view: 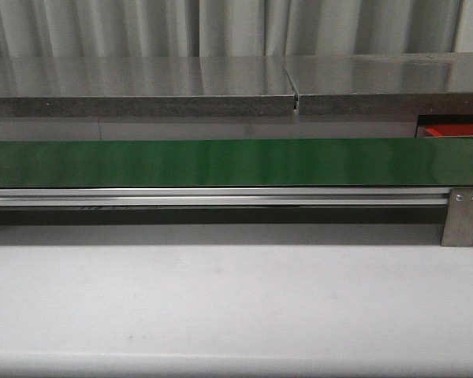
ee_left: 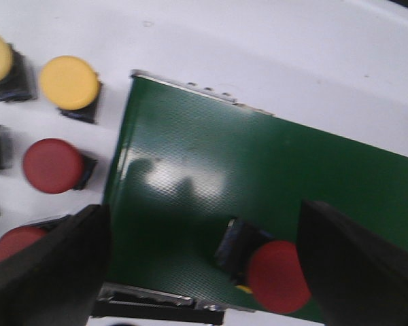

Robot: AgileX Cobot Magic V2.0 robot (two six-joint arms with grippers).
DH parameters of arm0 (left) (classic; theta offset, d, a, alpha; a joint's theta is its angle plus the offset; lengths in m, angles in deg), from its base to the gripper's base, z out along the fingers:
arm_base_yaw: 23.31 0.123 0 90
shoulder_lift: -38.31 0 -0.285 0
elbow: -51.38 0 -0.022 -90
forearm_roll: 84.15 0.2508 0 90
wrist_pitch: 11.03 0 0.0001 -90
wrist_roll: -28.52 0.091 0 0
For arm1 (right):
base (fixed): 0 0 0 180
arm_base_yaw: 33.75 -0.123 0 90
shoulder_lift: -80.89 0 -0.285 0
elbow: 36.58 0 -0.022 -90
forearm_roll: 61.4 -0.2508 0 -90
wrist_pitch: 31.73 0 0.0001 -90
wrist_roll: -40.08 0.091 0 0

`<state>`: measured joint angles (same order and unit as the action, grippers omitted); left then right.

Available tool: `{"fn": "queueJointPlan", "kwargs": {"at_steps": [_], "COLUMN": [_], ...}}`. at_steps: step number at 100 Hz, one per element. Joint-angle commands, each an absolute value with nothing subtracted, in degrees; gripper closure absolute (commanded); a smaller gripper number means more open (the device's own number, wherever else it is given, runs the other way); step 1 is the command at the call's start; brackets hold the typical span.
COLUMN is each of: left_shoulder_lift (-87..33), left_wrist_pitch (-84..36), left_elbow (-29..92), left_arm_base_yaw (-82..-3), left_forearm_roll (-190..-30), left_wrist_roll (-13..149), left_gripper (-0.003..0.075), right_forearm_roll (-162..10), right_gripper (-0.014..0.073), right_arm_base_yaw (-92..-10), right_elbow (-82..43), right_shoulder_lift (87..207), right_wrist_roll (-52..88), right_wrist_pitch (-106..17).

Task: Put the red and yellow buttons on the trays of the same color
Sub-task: 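Carry the red button onto the belt start and open the left gripper, then move the left gripper to a yellow push button and grasp it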

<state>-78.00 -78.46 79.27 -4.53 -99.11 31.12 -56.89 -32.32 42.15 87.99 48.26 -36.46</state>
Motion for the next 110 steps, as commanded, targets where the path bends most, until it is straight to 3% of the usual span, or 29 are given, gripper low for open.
{"fn": "queueJointPlan", "kwargs": {"at_steps": [1, 56, 110], "left_shoulder_lift": [-73.6, -70.9, -76.8], "left_wrist_pitch": [-78.6, -83.6, -78.7], "left_elbow": [80.2, 74.5, 68.9], "left_arm_base_yaw": [-2.4, 12.1, 12.8], "left_forearm_roll": [-98.6, -89.6, -85.5], "left_wrist_roll": [31.4, 30.3, 30.3], "left_gripper": [0.0165, 0.0167, 0.0167], "right_forearm_roll": [-56.8, -56.8, -56.8], "right_gripper": [0.0602, 0.0602, 0.0602], "right_arm_base_yaw": [-32.3, -32.3, -32.3], "right_elbow": [40.8, 40.8, 40.8], "right_shoulder_lift": [87.0, 87.0, 87.0], "right_wrist_roll": [47.8, 47.8, 47.8], "right_wrist_pitch": [-32.1, -32.1, -32.1]}}
